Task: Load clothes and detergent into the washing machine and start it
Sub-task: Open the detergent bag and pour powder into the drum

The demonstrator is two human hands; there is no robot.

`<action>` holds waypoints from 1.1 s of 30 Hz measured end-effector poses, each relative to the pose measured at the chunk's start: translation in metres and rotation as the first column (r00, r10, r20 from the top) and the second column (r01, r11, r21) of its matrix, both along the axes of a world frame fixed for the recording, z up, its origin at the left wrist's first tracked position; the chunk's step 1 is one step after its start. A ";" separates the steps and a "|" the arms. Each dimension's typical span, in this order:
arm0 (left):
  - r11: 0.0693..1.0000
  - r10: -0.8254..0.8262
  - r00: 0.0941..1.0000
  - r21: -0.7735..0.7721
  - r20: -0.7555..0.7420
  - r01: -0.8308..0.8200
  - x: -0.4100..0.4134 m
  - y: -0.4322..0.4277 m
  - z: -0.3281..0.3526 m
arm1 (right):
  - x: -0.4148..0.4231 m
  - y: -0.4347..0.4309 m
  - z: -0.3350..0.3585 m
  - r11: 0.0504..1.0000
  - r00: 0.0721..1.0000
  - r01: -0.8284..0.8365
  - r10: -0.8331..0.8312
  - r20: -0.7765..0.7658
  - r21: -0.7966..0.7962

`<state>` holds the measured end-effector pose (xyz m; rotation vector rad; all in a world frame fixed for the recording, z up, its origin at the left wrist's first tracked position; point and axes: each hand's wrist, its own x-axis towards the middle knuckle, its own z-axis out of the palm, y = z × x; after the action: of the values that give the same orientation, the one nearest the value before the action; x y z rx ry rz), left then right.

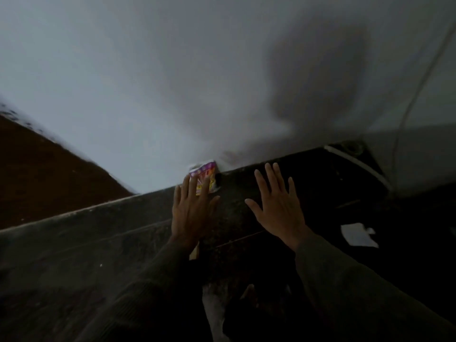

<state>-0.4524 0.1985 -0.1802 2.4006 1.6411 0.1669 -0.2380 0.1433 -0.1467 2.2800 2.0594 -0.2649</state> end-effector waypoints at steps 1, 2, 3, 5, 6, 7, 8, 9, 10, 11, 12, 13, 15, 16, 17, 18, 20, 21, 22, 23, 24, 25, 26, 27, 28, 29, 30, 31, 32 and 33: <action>1.000 0.022 1.000 -0.021 0.006 -0.022 -0.007 0.008 -0.021 | -0.008 0.011 -0.020 1.000 1.000 -0.007 0.007 -0.002 -0.016; 0.998 0.048 0.999 -0.034 0.008 -0.047 -0.015 0.017 -0.044 | -0.016 0.024 -0.041 0.999 1.000 -0.019 0.019 -0.006 -0.033; 0.996 0.073 0.997 -0.046 0.007 -0.073 -0.021 0.027 -0.067 | -0.023 0.037 -0.065 0.998 0.999 -0.033 0.032 -0.010 -0.057; 0.988 0.127 0.992 -0.085 0.009 -0.126 -0.031 0.047 -0.113 | -0.035 0.063 -0.112 0.993 0.998 -0.060 0.058 -0.021 -0.105; 0.983 0.155 0.988 -0.106 0.016 -0.152 -0.037 0.057 -0.137 | -0.041 0.074 -0.135 0.989 0.997 -0.069 0.066 -0.026 -0.128; 0.979 0.174 0.984 -0.116 0.025 -0.170 -0.042 0.068 -0.162 | -0.045 0.086 -0.158 0.986 0.997 -0.073 0.070 -0.030 -0.148; 0.977 0.182 0.983 -0.121 0.029 -0.177 -0.047 0.079 -0.187 | -0.049 0.096 -0.180 0.983 0.997 -0.075 0.071 -0.033 -0.169; 0.976 0.180 0.983 -0.132 0.028 -0.175 -0.051 0.092 -0.211 | -0.051 0.106 -0.202 0.979 0.997 -0.073 0.067 -0.035 -0.189; 0.974 0.180 0.983 -0.148 0.032 -0.174 -0.055 0.105 -0.233 | -0.054 0.117 -0.222 0.977 0.997 -0.071 0.064 -0.039 -0.201; 0.969 0.190 0.981 -0.170 0.042 -0.181 -0.057 0.118 -0.254 | -0.056 0.127 -0.240 0.975 0.997 -0.075 0.067 -0.043 -0.209; 0.961 0.210 0.977 -0.197 0.050 -0.196 -0.059 0.130 -0.273 | -0.058 0.135 -0.257 0.973 0.996 -0.081 0.073 -0.046 -0.217; 0.951 0.231 0.971 -0.221 0.052 -0.215 -0.059 0.143 -0.288 | -0.060 0.143 -0.273 0.972 0.996 -0.089 0.080 -0.047 -0.219; 0.942 0.247 0.968 -0.244 0.048 -0.229 -0.058 0.168 -0.314 | -0.062 0.158 -0.300 0.970 0.994 -0.109 0.100 -0.052 -0.219; 0.943 0.235 0.971 -0.252 0.050 -0.216 -0.056 0.179 -0.326 | -0.063 0.165 -0.312 0.969 0.993 -0.111 0.100 -0.058 -0.219; 0.948 0.210 0.976 -0.255 0.053 -0.190 -0.054 0.191 -0.336 | -0.063 0.172 -0.322 0.971 0.993 -0.112 0.101 -0.059 -0.212; 0.953 0.183 0.982 -0.257 0.055 -0.163 -0.052 0.201 -0.345 | -0.063 0.178 -0.331 0.972 0.992 -0.118 0.108 -0.061 -0.203; 0.960 0.130 0.990 -0.257 0.054 -0.112 -0.047 0.218 -0.363 | -0.063 0.187 -0.346 0.974 0.991 -0.125 0.114 -0.068 -0.191; 0.965 0.098 0.994 -0.249 0.054 -0.082 -0.043 0.224 -0.370 | -0.063 0.191 -0.352 0.973 0.991 -0.123 0.111 -0.069 -0.195; 0.970 0.065 0.996 -0.237 0.054 -0.050 -0.039 0.229 -0.377 | -0.062 0.195 -0.357 0.972 0.992 -0.121 0.108 -0.070 -0.203; 0.973 0.039 0.997 -0.230 0.061 -0.024 -0.035 0.232 -0.383 | -0.062 0.198 -0.362 0.971 0.992 -0.119 0.106 -0.073 -0.208; 0.974 0.026 0.997 -0.228 0.075 -0.008 -0.031 0.235 -0.388 | -0.062 0.200 -0.367 0.971 0.991 -0.118 0.103 -0.079 -0.210; 0.972 0.025 0.996 -0.234 0.090 -0.003 -0.028 0.236 -0.392 | -0.061 0.201 -0.370 0.972 0.992 -0.113 0.097 -0.087 -0.207; 0.971 0.029 0.994 -0.239 0.106 -0.003 -0.026 0.237 -0.395 | -0.061 0.201 -0.374 0.973 0.992 -0.106 0.088 -0.093 -0.206; 0.971 0.036 0.992 -0.239 0.124 -0.006 -0.024 0.237 -0.397 | -0.060 0.200 -0.376 0.973 0.992 -0.100 0.082 -0.095 -0.206; 0.973 0.045 0.989 -0.232 0.140 -0.011 -0.022 0.237 -0.400 | -0.060 0.199 -0.378 0.973 0.993 -0.096 0.078 -0.094 -0.209; 0.974 0.058 0.987 -0.226 0.151 -0.023 -0.020 0.237 -0.402 | -0.059 0.197 -0.379 0.973 0.993 -0.090 0.072 -0.092 -0.213; 0.973 0.078 0.986 -0.226 0.150 -0.043 -0.018 0.237 -0.402 | -0.059 0.194 -0.379 0.972 0.994 -0.084 0.065 -0.090 -0.220; 0.970 0.092 0.987 -0.236 0.135 -0.058 -0.016 0.236 -0.401 | -0.058 0.190 -0.379 0.970 0.995 -0.077 0.059 -0.085 -0.232; 0.967 0.098 0.989 -0.244 0.115 -0.068 -0.015 0.233 -0.400 | -0.057 0.186 -0.379 0.966 0.995 -0.072 0.054 -0.078 -0.247; 0.966 0.096 0.990 -0.251 0.102 -0.068 -0.013 0.230 -0.398 | -0.056 0.181 -0.379 0.963 0.996 -0.067 0.051 -0.070 -0.260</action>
<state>-0.4659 0.4282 -0.5778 2.1024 1.6069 0.1039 -0.2936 0.3241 -0.5254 2.0758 1.9795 -0.5760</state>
